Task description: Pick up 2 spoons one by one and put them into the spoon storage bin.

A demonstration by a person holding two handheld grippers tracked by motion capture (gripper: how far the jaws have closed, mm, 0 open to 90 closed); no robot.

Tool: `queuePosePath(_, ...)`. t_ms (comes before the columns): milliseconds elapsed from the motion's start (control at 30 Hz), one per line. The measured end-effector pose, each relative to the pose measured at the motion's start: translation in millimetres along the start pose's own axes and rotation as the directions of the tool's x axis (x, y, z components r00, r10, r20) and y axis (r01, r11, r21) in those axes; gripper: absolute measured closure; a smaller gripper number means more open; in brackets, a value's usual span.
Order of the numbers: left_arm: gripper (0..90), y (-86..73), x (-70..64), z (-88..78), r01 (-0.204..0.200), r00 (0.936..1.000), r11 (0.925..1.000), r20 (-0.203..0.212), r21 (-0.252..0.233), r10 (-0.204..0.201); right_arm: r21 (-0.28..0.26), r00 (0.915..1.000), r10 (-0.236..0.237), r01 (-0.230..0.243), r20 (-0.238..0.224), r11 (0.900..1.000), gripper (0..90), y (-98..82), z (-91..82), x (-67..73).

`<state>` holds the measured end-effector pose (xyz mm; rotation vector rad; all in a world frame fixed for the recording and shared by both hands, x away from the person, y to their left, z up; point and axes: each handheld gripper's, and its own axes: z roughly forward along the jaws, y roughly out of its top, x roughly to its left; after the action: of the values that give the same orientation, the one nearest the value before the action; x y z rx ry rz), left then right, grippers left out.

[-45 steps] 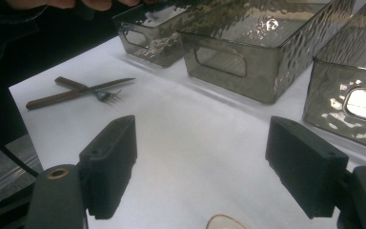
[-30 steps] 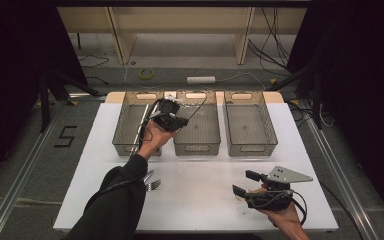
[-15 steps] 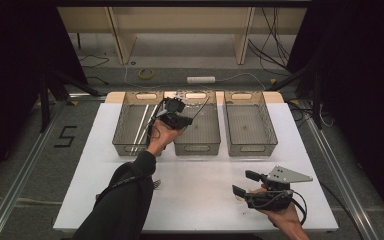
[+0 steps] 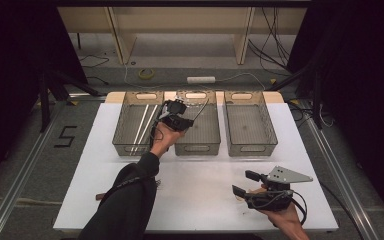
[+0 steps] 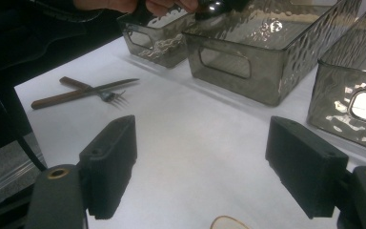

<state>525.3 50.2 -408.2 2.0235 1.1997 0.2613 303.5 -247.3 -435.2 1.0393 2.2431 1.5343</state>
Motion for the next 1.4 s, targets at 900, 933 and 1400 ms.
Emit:
queuePosePath(900,36.0,-12.7,-18.0,-51.9,-0.094,0.9894,0.9955,0.113,0.014,0.092,0.01,1.0,0.003,-0.003,-0.002,1.0,27.0,-0.5,1.3,-0.2)
queuePosePath(933,34.9,-16.5,-17.6,-55.7,-0.112,0.9863,0.9936,0.123,0.016,0.109,0.01,1.0,0.003,-0.003,-0.003,1.0,27.0,-0.5,1.3,-0.5)
queuePosePath(1400,25.5,-75.1,2.7,-92.2,-0.114,0.9798,0.993,0.162,-0.032,0.117,0.099,0.9977,-0.065,0.067,-0.021,0.993,27.1,2.4,0.2,-4.9)
